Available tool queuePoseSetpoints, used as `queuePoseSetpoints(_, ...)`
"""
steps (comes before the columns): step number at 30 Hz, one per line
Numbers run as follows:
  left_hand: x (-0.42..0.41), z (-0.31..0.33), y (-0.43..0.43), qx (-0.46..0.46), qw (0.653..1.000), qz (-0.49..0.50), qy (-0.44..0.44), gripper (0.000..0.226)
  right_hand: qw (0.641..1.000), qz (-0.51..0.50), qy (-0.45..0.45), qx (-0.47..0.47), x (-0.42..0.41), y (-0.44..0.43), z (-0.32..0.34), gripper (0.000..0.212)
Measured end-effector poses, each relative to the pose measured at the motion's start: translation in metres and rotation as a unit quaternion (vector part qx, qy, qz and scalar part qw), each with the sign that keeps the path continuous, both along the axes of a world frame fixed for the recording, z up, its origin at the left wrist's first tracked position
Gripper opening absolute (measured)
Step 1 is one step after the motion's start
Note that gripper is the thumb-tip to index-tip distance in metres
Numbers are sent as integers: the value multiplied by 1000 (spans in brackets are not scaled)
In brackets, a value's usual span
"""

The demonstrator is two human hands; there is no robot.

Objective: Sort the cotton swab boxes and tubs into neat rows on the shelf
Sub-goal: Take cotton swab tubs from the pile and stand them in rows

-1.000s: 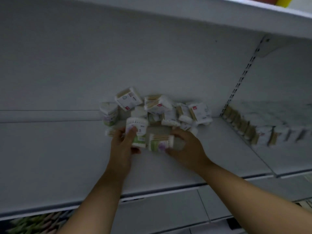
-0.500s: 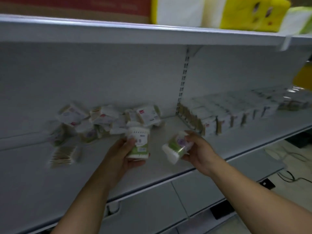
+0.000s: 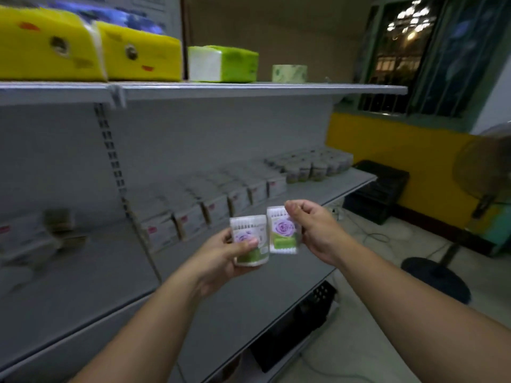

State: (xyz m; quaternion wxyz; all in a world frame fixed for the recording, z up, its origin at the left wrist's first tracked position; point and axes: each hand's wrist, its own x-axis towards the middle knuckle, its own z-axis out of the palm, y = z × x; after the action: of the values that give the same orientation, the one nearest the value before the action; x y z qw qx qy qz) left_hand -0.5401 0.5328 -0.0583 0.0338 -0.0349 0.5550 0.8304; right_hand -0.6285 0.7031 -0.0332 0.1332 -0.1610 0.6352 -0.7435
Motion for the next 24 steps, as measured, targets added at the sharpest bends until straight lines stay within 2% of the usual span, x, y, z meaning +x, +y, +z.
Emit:
queuePoseSetpoints(3,-33,5,48,7,1000,-12,4,45,999,-37,7,0,-23,53,4,42)
queuePoseSetpoints(13,-172,-10,129,-19,999,-15,32,42,990,-135,18,48,-127,152,-2,45)
queuePoseSetpoints(16,-225,-21,147,-11,999,-19,40,54,983,-166,29,69,-174,165,-7,48)
queuePoseSetpoints(18,-259,-29,158,-5,999,-1,39,60,979,-182,38,89,-207,172,-11,48)
queuePoseSetpoints(21,-309,-40,162,-26,998,44,39,45,973,-202,49,103,-255,177,-16,43)
queuePoseSetpoints(24,-350,-48,155,-89,987,111,71,44,971,-210,61,97,-299,174,-24,32)
